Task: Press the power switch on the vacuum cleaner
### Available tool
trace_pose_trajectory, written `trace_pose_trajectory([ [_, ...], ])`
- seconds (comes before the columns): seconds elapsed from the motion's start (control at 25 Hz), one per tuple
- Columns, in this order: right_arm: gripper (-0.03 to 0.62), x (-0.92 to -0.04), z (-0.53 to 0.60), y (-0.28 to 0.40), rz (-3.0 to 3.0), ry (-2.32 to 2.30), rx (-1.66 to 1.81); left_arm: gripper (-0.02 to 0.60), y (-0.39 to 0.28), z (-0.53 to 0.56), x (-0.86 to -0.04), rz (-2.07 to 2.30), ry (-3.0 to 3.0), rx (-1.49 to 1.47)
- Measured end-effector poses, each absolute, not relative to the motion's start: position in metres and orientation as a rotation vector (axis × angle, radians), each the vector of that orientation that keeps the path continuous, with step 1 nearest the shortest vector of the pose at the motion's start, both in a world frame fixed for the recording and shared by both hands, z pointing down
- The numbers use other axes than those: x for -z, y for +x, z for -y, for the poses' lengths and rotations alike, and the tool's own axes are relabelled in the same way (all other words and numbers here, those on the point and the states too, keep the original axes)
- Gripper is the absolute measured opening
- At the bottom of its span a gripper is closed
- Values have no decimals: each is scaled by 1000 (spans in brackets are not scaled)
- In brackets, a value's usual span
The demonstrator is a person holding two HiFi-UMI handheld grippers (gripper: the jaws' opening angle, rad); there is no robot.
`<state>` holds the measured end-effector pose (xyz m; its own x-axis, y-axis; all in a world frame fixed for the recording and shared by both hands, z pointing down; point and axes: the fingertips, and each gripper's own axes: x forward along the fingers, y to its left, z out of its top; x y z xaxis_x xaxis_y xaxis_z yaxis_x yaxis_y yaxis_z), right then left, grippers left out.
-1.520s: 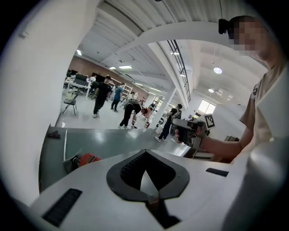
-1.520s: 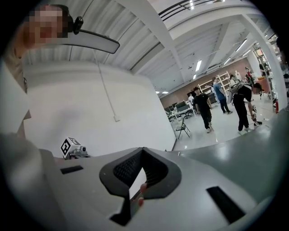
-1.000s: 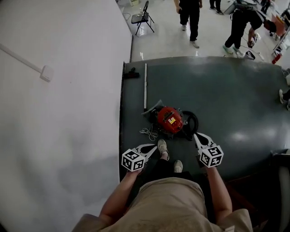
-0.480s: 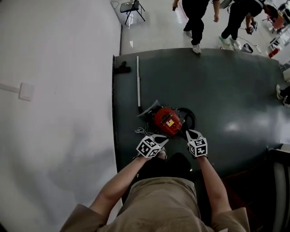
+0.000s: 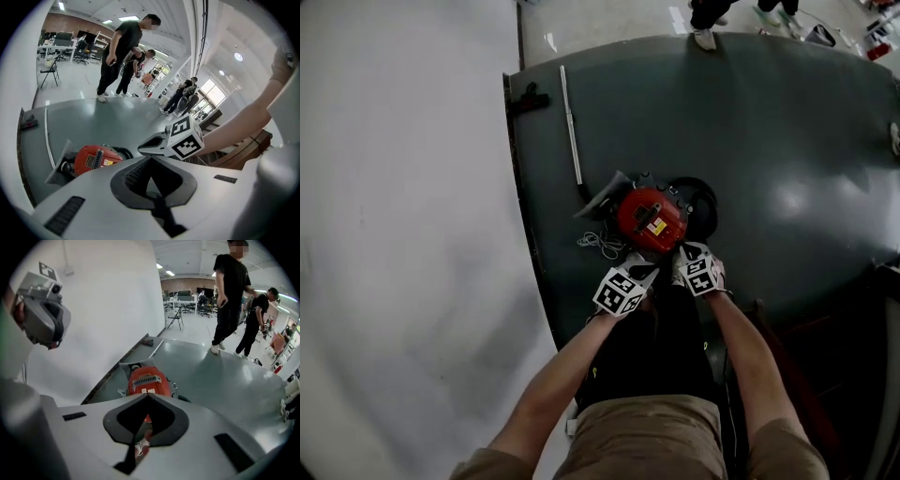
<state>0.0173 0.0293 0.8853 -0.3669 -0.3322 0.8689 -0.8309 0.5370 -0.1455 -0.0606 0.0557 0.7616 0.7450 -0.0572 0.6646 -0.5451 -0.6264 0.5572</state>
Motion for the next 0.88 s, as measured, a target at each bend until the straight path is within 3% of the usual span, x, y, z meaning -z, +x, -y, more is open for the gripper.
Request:
trace_pose_trajectory([
  [0.44,9,-1041,-31,5,1842,799,-766,5,-57,-46,-884,518,2052,-858],
  [0.88,9,-1098,-21,-3,1775,743,-752,5,-60,-34,-934,571,1998,-884],
])
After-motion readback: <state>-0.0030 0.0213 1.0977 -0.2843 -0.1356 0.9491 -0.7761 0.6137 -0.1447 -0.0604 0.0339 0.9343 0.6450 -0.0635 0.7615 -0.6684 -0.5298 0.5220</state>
